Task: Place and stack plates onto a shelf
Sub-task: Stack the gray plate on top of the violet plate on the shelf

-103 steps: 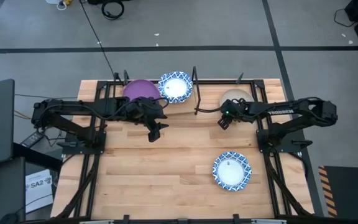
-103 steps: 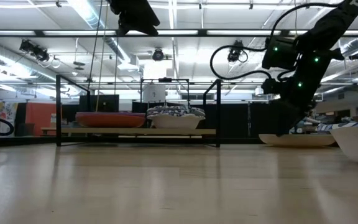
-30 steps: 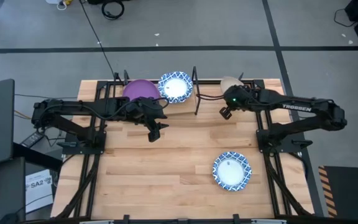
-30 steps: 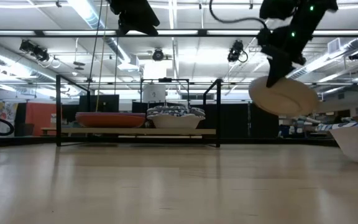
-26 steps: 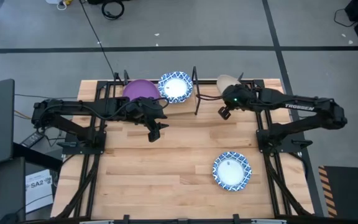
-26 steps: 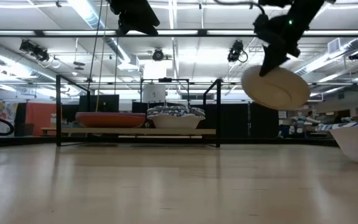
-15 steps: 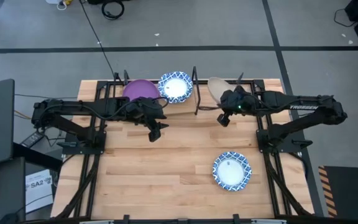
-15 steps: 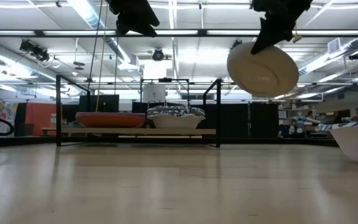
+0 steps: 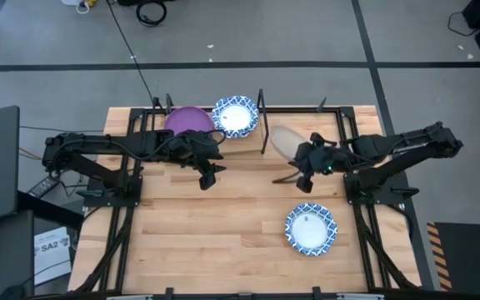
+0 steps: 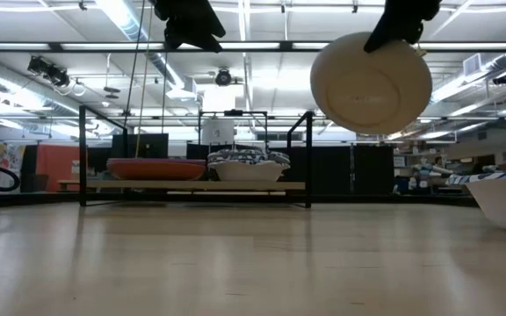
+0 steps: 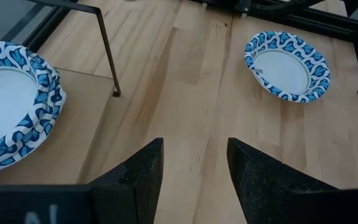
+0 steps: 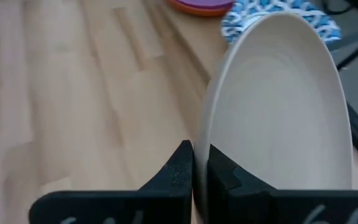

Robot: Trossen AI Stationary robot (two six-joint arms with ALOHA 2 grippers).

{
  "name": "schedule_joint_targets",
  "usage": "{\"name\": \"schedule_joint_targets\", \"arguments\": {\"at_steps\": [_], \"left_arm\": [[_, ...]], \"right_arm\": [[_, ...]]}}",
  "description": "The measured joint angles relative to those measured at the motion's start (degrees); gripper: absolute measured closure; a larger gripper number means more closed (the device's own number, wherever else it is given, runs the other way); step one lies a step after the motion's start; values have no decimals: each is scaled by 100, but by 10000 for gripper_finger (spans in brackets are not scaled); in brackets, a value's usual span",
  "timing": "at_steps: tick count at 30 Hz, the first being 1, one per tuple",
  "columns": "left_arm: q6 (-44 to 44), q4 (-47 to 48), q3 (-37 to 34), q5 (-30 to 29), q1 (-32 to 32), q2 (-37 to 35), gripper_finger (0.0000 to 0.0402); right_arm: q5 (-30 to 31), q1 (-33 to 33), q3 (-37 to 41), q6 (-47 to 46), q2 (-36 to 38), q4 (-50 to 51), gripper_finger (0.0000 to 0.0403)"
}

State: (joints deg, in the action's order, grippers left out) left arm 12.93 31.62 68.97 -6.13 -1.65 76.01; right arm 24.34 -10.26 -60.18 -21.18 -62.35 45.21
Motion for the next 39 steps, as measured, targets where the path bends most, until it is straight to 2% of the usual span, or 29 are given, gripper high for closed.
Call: {"name": "schedule_joint_targets", "arguments": {"at_steps": [9, 13, 20, 29, 35, 39], "left_arm": [[228, -4, 0, 1, 0, 0, 219], [442, -11, 0, 0, 0, 0, 219], [217, -50, 0, 63, 0, 0, 219], [-1081, -64, 0, 1448, 3, 0, 219], [-1449, -178, 0, 1957, 0, 0, 219], [-1629, -329, 0, 2391, 0, 0, 219]], "right_arm": [[-182, -867, 0, -435, -124, -10, 385], [-375, -1149, 0, -425, -310, -61, 384], [-624, -1399, 2, 22, -735, -262, 382], [-1284, -1406, 4, 1439, -1174, -1414, 381], [-1545, -1382, 7, 2567, -1328, -2102, 380], [-1651, -1321, 7, 2939, -1353, -2346, 380]]}}
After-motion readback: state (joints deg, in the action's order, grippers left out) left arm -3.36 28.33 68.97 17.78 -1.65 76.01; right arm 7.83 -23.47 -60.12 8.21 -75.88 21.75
